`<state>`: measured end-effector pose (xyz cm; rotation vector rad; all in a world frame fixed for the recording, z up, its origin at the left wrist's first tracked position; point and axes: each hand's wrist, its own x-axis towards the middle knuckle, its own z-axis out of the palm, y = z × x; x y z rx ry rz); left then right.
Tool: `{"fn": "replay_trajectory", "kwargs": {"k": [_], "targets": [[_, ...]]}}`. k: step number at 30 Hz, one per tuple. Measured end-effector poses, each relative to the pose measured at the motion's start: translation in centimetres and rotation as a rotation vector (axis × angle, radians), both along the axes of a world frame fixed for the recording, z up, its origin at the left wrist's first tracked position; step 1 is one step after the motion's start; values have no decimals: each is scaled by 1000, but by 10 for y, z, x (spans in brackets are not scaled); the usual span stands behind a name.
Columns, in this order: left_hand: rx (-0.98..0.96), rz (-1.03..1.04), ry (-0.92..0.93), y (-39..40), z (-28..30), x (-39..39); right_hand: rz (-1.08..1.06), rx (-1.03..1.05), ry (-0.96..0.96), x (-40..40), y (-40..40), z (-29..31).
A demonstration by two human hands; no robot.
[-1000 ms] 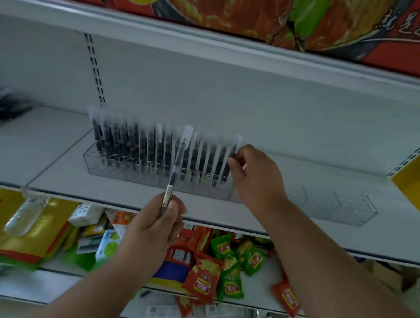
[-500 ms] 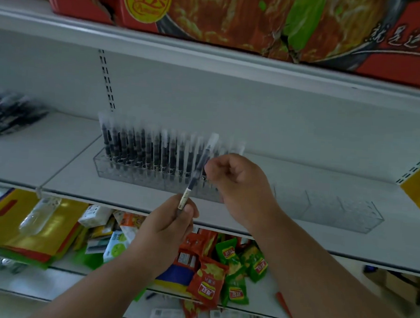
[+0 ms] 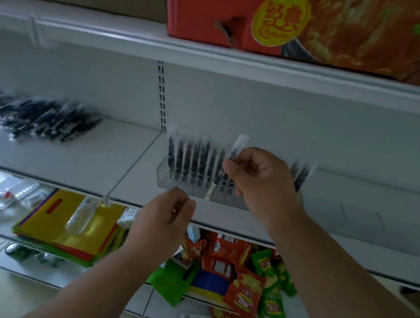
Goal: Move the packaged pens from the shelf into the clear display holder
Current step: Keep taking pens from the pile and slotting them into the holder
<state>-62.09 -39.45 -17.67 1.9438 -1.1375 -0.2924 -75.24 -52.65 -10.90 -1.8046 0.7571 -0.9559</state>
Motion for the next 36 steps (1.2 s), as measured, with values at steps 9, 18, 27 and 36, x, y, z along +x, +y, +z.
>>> {"fn": "replay_trajectory", "kwargs": {"k": [9, 18, 27, 36], "targets": [[48, -181, -514, -1, -12, 110, -190, -183, 30, 90, 17, 2], [-15, -404, -556, -5, -25, 149, -264, -316, 285, 129, 30, -20], [-33, -420, -548, -7, -23, 153, -367, -274, 498, 138, 41, -32], [-78, -360, -606, 2, -29, 142, -244, -447, 360, 115, 52, -22]]}}
